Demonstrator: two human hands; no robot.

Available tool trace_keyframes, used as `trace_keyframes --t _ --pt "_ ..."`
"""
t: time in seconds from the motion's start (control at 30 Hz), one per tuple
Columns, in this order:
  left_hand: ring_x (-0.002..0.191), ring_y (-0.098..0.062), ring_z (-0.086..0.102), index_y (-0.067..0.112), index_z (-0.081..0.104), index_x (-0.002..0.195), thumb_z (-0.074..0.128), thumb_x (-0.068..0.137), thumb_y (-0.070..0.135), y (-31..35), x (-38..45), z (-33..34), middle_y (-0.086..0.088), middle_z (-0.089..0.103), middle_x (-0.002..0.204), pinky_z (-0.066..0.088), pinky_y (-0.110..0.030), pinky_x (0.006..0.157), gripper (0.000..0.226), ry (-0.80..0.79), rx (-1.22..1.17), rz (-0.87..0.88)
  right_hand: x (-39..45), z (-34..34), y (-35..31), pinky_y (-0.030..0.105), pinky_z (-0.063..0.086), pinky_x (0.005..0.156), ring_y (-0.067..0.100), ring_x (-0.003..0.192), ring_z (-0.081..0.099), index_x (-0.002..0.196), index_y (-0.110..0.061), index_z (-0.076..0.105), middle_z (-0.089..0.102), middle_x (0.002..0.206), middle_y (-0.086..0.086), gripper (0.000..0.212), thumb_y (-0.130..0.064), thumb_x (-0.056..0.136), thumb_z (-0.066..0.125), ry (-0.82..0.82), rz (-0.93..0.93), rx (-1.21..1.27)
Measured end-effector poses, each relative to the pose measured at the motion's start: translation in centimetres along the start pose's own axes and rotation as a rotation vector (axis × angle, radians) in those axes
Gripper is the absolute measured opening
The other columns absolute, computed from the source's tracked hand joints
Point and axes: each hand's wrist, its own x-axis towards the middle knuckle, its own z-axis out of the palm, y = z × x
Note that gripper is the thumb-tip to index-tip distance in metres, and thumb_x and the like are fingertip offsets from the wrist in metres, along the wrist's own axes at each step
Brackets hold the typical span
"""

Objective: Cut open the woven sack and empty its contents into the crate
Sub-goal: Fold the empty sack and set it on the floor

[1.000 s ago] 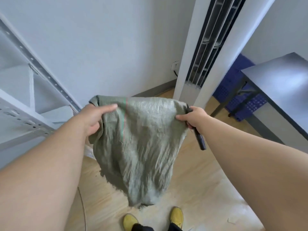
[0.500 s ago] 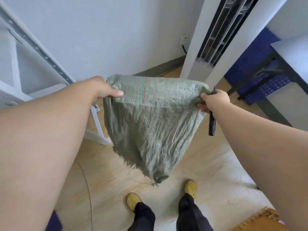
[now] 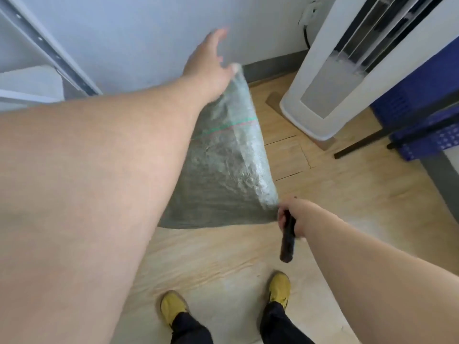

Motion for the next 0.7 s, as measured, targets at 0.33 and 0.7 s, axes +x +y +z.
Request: trace_keyframes --t 0.33,0.7 --pt "0.122 -0.026 0.053 0.028 0.054 0.132 0.058 0.090 0.025 -30.9 -4.6 15.8 -0.002 0.057 0.135 0.042 -0.033 0.099 0.042 -0.174 0.468 -0.241 25.5 3.6 4.0 0.013 0.034 0.027 0.012 0.032 0.050 0.072 -0.008 0.044 0.050 0.064 0.008 0.025 -0.003 0.096 0.045 0.153 -0.111 -0.017" --pt "0.147 -0.023 0.004 0.035 0.000 0.151 0.083 0.059 0.052 -44.9 -6.8 26.5 0.003 0.006 0.160 0.008 -0.048 0.118 0.125 -0.595 0.935 0.037 35.4 7.4 1.9 0.033 0.052 0.073 0.017 0.058 0.049 0.074 -0.010 0.052 0.049 0.064 0.004 0.051 -0.054 0.072 0.078 0.174 -0.355 -0.013"
